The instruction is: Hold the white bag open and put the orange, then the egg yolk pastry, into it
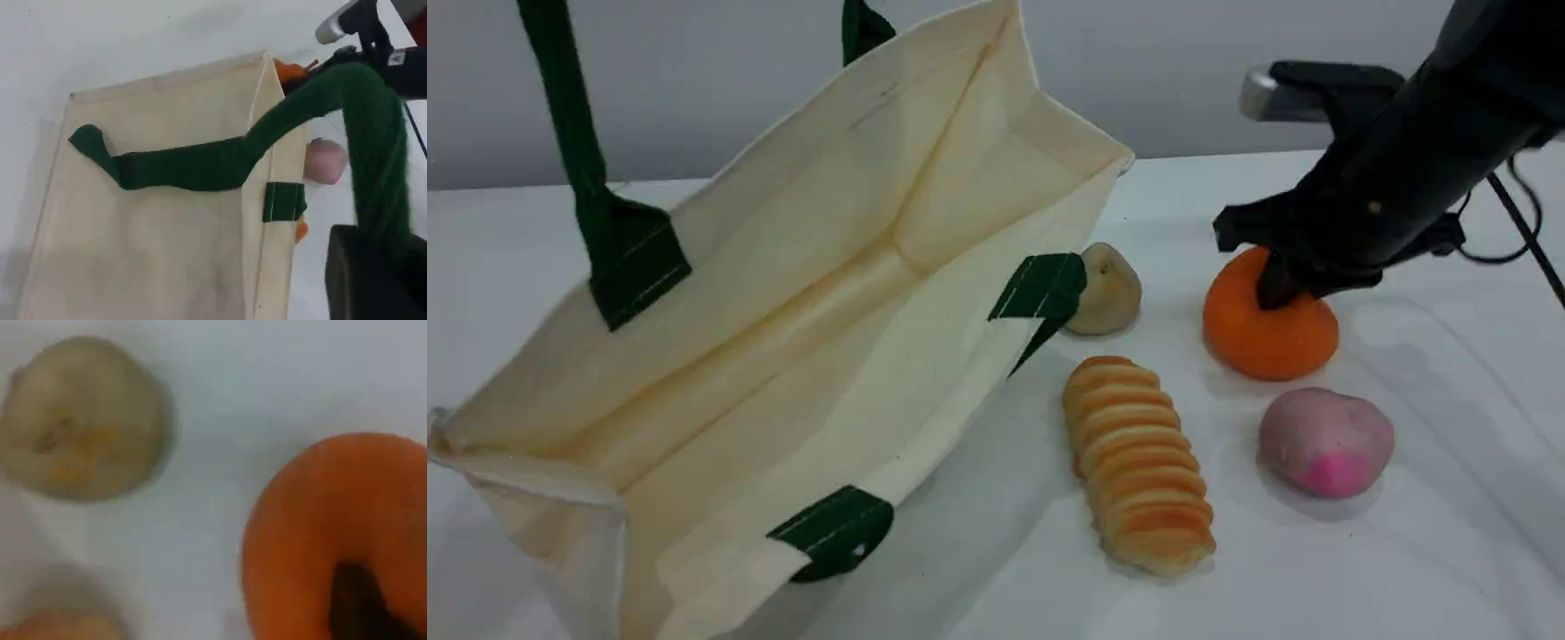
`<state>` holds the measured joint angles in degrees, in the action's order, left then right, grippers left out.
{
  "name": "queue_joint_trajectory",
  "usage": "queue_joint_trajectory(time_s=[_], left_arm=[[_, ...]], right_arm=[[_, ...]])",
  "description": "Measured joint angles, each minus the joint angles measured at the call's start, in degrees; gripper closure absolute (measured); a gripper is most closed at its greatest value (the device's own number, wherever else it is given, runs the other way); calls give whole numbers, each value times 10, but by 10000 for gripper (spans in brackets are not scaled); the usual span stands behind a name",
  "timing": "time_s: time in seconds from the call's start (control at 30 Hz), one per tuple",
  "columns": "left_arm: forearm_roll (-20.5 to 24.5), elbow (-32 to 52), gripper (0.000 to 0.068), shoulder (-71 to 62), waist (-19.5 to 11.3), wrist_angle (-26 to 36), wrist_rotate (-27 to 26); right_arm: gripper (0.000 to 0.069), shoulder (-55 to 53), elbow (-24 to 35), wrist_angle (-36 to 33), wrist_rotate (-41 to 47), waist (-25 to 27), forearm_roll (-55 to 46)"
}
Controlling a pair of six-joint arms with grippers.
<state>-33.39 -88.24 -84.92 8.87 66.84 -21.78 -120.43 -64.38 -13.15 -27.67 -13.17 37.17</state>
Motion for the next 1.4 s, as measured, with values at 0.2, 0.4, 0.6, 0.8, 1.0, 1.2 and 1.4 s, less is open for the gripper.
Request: queue_joint_trajectory(time_s=[0.2, 0.4, 0.6, 0.8, 1.0, 1.2, 1.4], left_arm=[[2, 0, 590, 0, 0, -1, -2], [3, 0, 590, 0, 0, -4, -3], [-1, 0, 590, 0, 0, -2, -5], [-9, -12, 590, 0, 37, 0, -16], [0, -26, 590, 0, 52, -2, -15], [4, -26, 590, 0, 52, 3, -4], [4, -26, 590, 0, 52, 3, -4]], right_arm=[[664, 96, 1, -63, 4, 19, -31], [664, 198, 29, -115, 17, 18, -45], [664, 311, 95, -128, 37, 17, -24], [664, 427, 159, -137, 36, -7, 4], [664, 478, 177, -113, 34, -97, 52], [664, 452, 177, -31, 34, -212, 82], [664, 388, 177, 42, 36, -292, 116]])
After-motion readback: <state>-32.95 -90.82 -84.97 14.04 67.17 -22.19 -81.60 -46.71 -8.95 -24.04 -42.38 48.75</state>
